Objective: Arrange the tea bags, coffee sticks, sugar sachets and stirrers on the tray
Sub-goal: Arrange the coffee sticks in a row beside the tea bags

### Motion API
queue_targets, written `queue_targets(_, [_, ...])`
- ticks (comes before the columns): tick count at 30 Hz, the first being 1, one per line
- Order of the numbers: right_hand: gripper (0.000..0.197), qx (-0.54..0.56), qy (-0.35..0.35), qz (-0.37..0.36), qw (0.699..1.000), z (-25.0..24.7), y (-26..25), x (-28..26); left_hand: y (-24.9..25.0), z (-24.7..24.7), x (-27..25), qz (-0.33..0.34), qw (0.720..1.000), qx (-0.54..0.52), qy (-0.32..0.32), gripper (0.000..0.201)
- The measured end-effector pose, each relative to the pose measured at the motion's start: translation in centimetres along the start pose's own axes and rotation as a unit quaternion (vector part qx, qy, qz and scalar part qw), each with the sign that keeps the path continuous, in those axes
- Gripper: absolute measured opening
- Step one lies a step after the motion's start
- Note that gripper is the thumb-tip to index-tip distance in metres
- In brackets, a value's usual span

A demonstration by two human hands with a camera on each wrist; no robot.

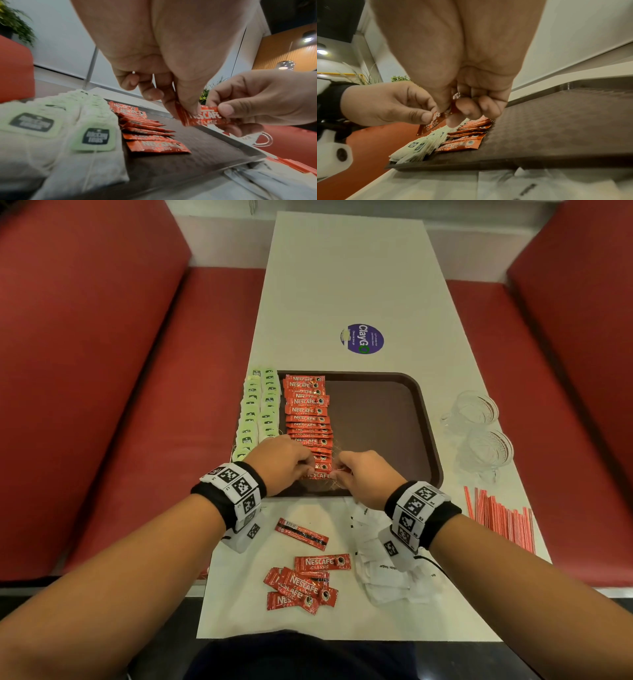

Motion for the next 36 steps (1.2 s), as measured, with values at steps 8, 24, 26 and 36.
queue_targets(8, [0.030,-0.001,0.007,0.003,1.000,0.4,-0.4,0.0,0.0,0.9,-0.2,-0.019,1.000,0.012,0.017,0.017])
queue_targets(24, [0.045,-0.265,-0.178,-0.106,0.942,7.3,-3.6,-1.1,-1.6,3.2,1.1,-0.094,0.989,0.101,-0.051,0.018])
queue_targets(26, [0.041,-0.274,-0.186,-0.104,0.938,7.6,-3.6,-1.0,-1.7,3.4,0.9,-0.090,0.991,0.082,-0.060,0.015])
queue_targets(36, [0.020,-0.235,-0.203,-0.088,0.946,7.7,-3.3,-1.0,-1.4,2.9,2.0,-0.090,0.987,0.103,-0.086,0.006])
Point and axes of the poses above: each hand's wrist, its own x-axis towards the middle knuckle, its own z-axis out of the palm, y = z × x, the point moved 6 cm from there along x, towards the middle knuckle, and after that the axes turned 4 degrees about -z, right-handed, at the moved point
